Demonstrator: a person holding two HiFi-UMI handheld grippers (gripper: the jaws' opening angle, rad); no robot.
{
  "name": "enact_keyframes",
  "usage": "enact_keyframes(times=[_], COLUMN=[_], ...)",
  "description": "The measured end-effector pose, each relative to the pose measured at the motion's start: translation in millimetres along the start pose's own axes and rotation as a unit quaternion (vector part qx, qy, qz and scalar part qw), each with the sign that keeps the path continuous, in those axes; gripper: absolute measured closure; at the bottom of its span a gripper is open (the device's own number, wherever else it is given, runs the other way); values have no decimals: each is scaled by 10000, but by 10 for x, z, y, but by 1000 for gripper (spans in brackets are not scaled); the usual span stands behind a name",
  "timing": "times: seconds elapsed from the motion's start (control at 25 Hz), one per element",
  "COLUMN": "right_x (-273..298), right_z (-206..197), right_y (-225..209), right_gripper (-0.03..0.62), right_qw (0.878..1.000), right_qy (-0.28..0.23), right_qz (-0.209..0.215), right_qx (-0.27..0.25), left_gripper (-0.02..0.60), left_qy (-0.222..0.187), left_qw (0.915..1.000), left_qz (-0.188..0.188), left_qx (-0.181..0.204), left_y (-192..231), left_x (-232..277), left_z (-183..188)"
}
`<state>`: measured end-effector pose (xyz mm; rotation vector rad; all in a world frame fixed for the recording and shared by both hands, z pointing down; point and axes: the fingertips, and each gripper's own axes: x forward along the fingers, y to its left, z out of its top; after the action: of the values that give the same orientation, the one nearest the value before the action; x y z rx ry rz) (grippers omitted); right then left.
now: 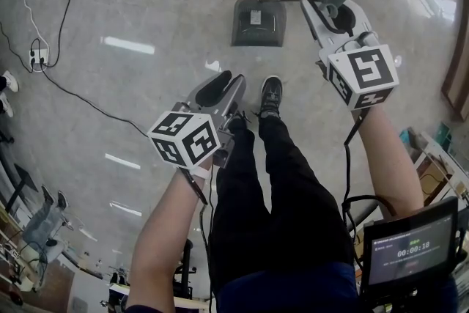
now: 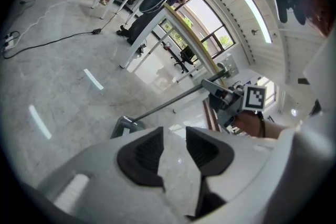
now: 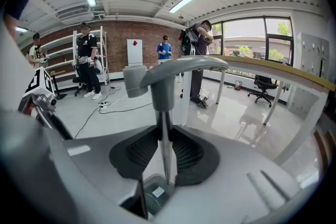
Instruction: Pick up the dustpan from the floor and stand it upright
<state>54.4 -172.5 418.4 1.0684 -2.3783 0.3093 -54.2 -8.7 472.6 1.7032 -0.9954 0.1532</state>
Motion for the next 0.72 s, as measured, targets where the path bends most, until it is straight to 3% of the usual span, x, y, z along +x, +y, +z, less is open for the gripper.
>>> enact_keyframes(times=[0.72], right_x=[257], right_z=[128], right_y=[42], right_gripper=[502], right_qw=[9996], right_qy=[-79], right_qz=[84], right_qx=[-249], left_gripper=[446], left_qy=[-3], left_qw=[9999], left_qz=[34], left_qx=[-132], left_y=[64], left_x=[-17], left_z=[-37])
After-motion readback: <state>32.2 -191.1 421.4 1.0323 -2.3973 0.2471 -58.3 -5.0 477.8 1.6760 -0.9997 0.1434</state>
